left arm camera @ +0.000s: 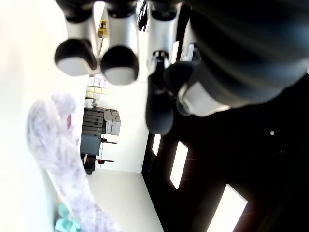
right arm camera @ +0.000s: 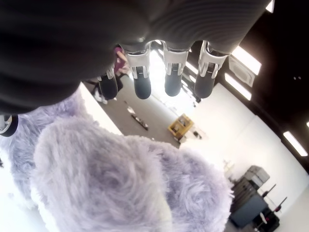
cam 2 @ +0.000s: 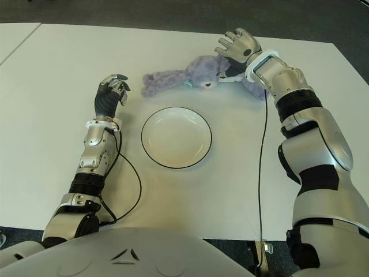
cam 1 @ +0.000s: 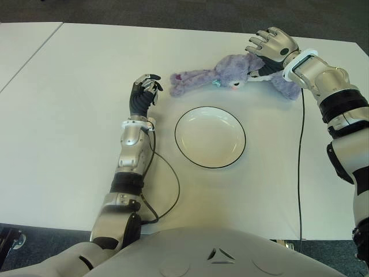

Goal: Put the doll into the plate.

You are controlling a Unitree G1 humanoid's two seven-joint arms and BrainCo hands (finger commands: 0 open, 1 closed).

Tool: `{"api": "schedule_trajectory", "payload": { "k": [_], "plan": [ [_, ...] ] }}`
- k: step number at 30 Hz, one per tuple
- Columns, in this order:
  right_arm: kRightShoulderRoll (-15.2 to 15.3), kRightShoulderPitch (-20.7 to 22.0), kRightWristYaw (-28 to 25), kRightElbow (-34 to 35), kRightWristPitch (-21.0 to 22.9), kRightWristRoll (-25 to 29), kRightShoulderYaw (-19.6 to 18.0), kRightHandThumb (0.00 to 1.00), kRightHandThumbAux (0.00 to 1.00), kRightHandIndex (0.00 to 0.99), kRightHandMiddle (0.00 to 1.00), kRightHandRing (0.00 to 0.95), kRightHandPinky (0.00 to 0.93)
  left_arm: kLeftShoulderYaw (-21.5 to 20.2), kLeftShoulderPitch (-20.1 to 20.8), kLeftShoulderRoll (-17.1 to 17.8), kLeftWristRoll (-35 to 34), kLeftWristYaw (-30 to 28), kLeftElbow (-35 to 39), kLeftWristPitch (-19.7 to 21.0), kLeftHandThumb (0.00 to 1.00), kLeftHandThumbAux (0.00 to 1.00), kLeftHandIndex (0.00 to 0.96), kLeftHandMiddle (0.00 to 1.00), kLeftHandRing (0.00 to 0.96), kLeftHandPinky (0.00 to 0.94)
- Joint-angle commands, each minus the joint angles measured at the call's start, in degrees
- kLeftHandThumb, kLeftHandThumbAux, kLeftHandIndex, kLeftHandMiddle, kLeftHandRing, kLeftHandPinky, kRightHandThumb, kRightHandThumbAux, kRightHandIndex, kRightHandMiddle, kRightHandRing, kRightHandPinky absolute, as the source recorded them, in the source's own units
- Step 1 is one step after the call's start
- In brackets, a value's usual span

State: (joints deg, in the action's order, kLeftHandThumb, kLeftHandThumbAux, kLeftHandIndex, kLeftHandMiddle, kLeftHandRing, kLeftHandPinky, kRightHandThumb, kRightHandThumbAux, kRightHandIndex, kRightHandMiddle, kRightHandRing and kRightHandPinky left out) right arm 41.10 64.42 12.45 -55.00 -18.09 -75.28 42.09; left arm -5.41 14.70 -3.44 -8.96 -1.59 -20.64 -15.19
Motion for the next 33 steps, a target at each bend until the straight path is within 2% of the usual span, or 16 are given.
{"api": "schedule_trajectory", "payload": {
  "k": [1, 15, 25, 33],
  "plan": [
    [-1.71, 1.31, -1.82, -2.85, 0.89, 0.68, 1.17, 0.310, 0.154, 0.000, 0.000, 0.000, 0.000, -0.36, -7.84, -2.09, -0.25, 0.52, -3.52, 0.05, 0.712, 0.704, 0.442, 0.885, 0.891, 0.874],
    [-6.41, 0.89, -7.21, -12.61, 2.67, 6.86, -0.13, 0.346, 0.139, 0.000, 0.000, 0.000, 0.000, -0.35, -8.54, -2.13, 0.46, 2.46, -1.23, 0.84, 0.714, 0.703, 0.442, 0.887, 0.893, 0.885],
    [-9.11, -2.98, -6.39, -20.60, 6.77, 12.84, -1.38, 0.383, 0.158, 0.000, 0.000, 0.000, 0.000, -1.01, -8.79, -1.61, -0.45, 1.85, -0.35, 1.46, 0.711, 0.705, 0.442, 0.890, 0.898, 0.879],
    [-10.36, -4.93, -7.29, -22.96, 8.83, 15.89, -1.50, 0.419, 0.162, 0.000, 0.000, 0.000, 0.000, -2.03, -9.44, -1.25, -1.85, 1.37, 0.01, 1.13, 0.710, 0.705, 0.442, 0.889, 0.895, 0.873]
  ]
}}
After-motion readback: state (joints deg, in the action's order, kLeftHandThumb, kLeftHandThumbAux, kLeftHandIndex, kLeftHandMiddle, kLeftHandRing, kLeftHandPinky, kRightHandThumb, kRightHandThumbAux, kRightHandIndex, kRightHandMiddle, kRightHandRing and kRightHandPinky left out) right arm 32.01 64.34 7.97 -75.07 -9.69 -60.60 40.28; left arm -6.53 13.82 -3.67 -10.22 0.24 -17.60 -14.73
